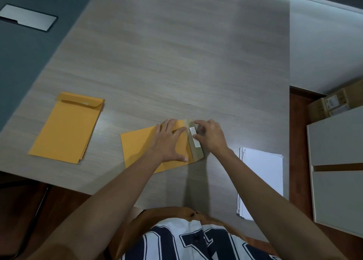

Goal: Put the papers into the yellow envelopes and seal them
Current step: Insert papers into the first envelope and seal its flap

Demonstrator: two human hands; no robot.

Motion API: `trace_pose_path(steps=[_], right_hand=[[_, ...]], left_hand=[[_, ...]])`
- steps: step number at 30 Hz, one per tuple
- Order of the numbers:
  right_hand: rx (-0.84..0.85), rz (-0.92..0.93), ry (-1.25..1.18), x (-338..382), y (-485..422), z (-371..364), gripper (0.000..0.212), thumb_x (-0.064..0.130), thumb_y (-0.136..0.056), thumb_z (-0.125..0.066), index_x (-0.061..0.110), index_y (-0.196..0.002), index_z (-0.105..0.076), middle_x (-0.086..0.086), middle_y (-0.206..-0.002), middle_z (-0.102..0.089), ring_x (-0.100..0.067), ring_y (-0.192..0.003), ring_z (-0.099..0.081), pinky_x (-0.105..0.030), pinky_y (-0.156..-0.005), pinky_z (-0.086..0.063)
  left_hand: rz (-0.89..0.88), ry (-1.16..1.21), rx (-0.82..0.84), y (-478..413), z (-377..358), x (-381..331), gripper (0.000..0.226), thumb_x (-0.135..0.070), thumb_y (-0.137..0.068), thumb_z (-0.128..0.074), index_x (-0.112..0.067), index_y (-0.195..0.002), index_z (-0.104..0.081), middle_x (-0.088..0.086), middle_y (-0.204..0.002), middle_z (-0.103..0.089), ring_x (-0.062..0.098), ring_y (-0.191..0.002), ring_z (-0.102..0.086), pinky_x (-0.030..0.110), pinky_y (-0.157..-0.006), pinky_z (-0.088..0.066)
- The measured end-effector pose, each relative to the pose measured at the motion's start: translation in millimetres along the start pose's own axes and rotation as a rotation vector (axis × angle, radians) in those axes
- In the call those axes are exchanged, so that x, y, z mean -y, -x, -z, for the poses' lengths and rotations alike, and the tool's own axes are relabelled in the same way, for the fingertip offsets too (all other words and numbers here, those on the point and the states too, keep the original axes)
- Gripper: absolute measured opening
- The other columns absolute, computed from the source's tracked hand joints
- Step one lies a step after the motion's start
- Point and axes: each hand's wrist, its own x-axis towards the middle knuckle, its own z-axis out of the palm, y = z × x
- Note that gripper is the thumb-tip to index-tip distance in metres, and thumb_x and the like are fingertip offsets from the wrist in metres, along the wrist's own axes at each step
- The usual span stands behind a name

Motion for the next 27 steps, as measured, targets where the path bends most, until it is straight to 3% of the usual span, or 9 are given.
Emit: trace_pose_path(steps=[2,7,11,14,18,22,27], right_hand=[[0.014,0.017,0.062,0.4,-2.4,0.1,0.046,0.029,-0.083,-0.075,0.028,-0.128,-0.063,-0.005,-0.108,-0.053,-0.022,-0.109,-0.046,-0.036,-0.094,-0.045],[0.001,0.032,0.045,0.6,-5.6,-1.7,0.03,0.026,-0.085,-0.074,0.024,-0.115,-0.071,-0.004,-0.106,-0.052,-0.021,-0.108,-0.048,-0.036,-0.094,-0.047],[-0.025,-0.025,-0.105,4.5,-9.7,-0.1,0.008,0.022,-0.087,-0.072,0.019,-0.094,-0.072,0.004,-0.091,-0.059,-0.007,-0.085,-0.055,-0.021,-0.078,-0.045],[-0.088,-0.24,-0.416,4.3,-16.0,11.1,0.006,0.018,-0.085,-0.074,0.019,-0.08,-0.071,0.007,-0.076,-0.066,-0.001,-0.068,-0.059,-0.015,-0.065,-0.047],[-0.289,-0.568,-1.098,-11.2,-21.2,42.0,0.019,-0.001,-0.088,-0.067,0.008,-0.074,-0.059,-0.011,-0.066,-0.056,-0.017,-0.056,-0.054,-0.028,-0.053,-0.052],[-0.5,-0.715,-1.331,-31.7,-23.6,69.9,0.025,-0.013,-0.085,-0.062,0.005,-0.072,-0.051,-0.014,-0.063,-0.051,-0.017,-0.048,-0.052,-0.024,-0.044,-0.054],[-0.631,-0.839,-1.49,-53.7,-29.8,82.9,0.021,-0.018,-0.083,-0.062,0.0,-0.081,-0.05,-0.017,-0.069,-0.055,-0.023,-0.057,-0.057,-0.029,-0.046,-0.057]], left_hand=[[0.001,-0.002,-0.007,-0.1,0.6,-0.2,0.112,-0.091,-0.05,-0.058,-0.036,-0.144,-0.029,0.01,-0.156,-0.019,0.03,-0.145,-0.015,0.051,-0.115,-0.021],[0.007,-0.02,-0.015,0.1,0.0,-0.2,0.113,-0.092,-0.049,-0.057,-0.036,-0.144,-0.031,0.01,-0.155,-0.021,0.03,-0.145,-0.017,0.051,-0.114,-0.022],[0.004,-0.029,-0.035,-0.8,-0.2,1.0,0.113,-0.094,-0.047,-0.053,-0.037,-0.142,-0.032,0.011,-0.154,-0.023,0.03,-0.143,-0.02,0.049,-0.111,-0.026],[0.014,-0.009,-0.041,0.0,-1.5,2.4,0.111,-0.095,-0.049,-0.047,-0.038,-0.143,-0.031,0.01,-0.155,-0.022,0.029,-0.143,-0.021,0.048,-0.113,-0.026],[0.084,0.031,-0.071,-1.4,-3.8,-2.2,0.097,-0.088,-0.064,-0.043,-0.039,-0.146,-0.031,0.009,-0.154,-0.024,0.028,-0.141,-0.023,0.045,-0.113,-0.023],[0.167,0.045,-0.06,-10.7,-0.3,-5.8,0.083,-0.073,-0.077,-0.046,-0.033,-0.149,-0.031,0.012,-0.147,-0.03,0.031,-0.135,-0.03,0.044,-0.108,-0.028],[0.27,0.07,-0.062,-13.4,3.7,-8.6,0.074,-0.061,-0.083,-0.05,-0.025,-0.146,-0.036,0.012,-0.128,-0.037,0.03,-0.118,-0.037,0.039,-0.097,-0.034]])
